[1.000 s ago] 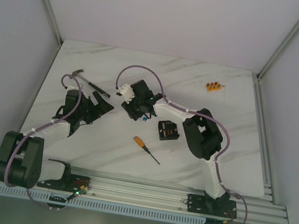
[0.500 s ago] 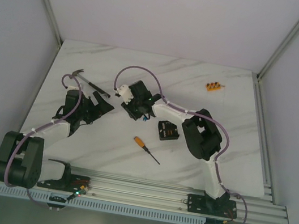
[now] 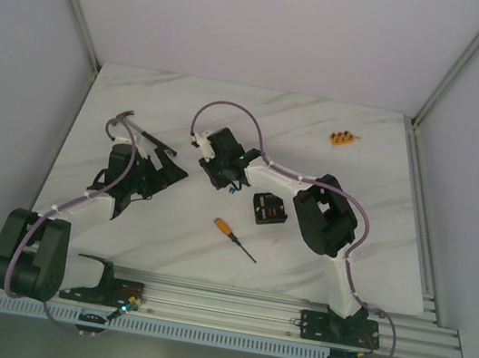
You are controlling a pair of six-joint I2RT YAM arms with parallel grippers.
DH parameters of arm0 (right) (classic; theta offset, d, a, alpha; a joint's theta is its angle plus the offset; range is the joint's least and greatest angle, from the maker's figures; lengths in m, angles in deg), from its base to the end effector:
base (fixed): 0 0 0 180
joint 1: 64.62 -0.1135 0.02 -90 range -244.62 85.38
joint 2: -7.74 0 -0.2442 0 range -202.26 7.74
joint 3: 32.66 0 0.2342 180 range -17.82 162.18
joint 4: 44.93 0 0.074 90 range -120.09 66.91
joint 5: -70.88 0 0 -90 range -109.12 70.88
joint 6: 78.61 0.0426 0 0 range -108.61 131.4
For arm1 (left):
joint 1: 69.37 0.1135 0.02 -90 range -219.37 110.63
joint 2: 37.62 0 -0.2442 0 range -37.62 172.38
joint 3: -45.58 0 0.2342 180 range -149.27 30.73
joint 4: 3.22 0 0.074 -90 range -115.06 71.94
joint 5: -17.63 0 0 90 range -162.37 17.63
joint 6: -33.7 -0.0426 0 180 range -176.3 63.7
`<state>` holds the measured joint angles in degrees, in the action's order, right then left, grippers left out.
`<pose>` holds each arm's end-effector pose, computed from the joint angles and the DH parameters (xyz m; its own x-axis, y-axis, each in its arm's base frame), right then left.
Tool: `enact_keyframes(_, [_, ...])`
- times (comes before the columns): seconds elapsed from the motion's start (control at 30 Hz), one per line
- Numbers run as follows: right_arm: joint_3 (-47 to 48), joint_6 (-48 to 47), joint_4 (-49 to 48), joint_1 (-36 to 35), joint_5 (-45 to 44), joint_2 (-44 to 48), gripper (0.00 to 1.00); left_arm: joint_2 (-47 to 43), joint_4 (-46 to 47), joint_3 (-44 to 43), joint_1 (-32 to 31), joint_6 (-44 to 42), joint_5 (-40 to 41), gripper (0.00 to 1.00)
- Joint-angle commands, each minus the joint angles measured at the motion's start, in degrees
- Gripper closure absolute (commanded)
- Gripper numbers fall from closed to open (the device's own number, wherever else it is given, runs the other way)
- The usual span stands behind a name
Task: Snap on the fuse box
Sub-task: Pick up the fuse from the center of the board.
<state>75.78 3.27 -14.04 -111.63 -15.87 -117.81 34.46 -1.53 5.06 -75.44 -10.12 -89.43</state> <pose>0.3145 0.3409 0.1567 -0.3948 -0.6304 -0.6684 -0.8202 0.5697 -0.0528 0.2412 -0.0382 0.1661 -0.5984 -0.6300 -0.4950 -0.1122 0.6776 -0.7268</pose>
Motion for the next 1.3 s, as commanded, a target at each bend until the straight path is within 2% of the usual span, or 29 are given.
enact_keyframes(0.0, [0.39,10.99,0.51,0.74,-6.54,4.33,0.77,-0.33,5.18,0.75,-1.32,-0.03,0.24,0.01])
enact_keyframes(0.27, [-6.22,25.77,-6.08,0.86,-11.12,11.12,0.76,0.52,18.69,3.50,-8.24,2.11,2.35,0.06])
enact_keyframes(0.5, [-13.40,36.82,-13.52,0.69,-10.71,17.58,0.76,0.50,29.40,5.15,-17.20,-1.05,12.47,0.12])
enact_keyframes(0.67, [-17.05,40.81,-16.28,0.68,-10.63,21.77,0.76,2.39,36.16,6.24,-19.98,-1.73,17.11,0.20])
enact_keyframes(0.9, [-22.00,45.89,-20.76,0.60,-9.57,26.03,0.76,6.99,43.04,5.54,-22.75,-3.11,18.21,0.44])
enact_keyframes(1.03, [-23.29,46.84,-21.56,0.60,-9.11,27.24,0.76,8.33,45.80,5.04,-23.54,-4.07,17.90,0.49])
enact_keyframes(1.27, [-24.48,47.73,-22.30,0.51,-8.06,27.96,0.76,10.83,47.87,4.07,-24.59,-5.55,16.60,0.52])
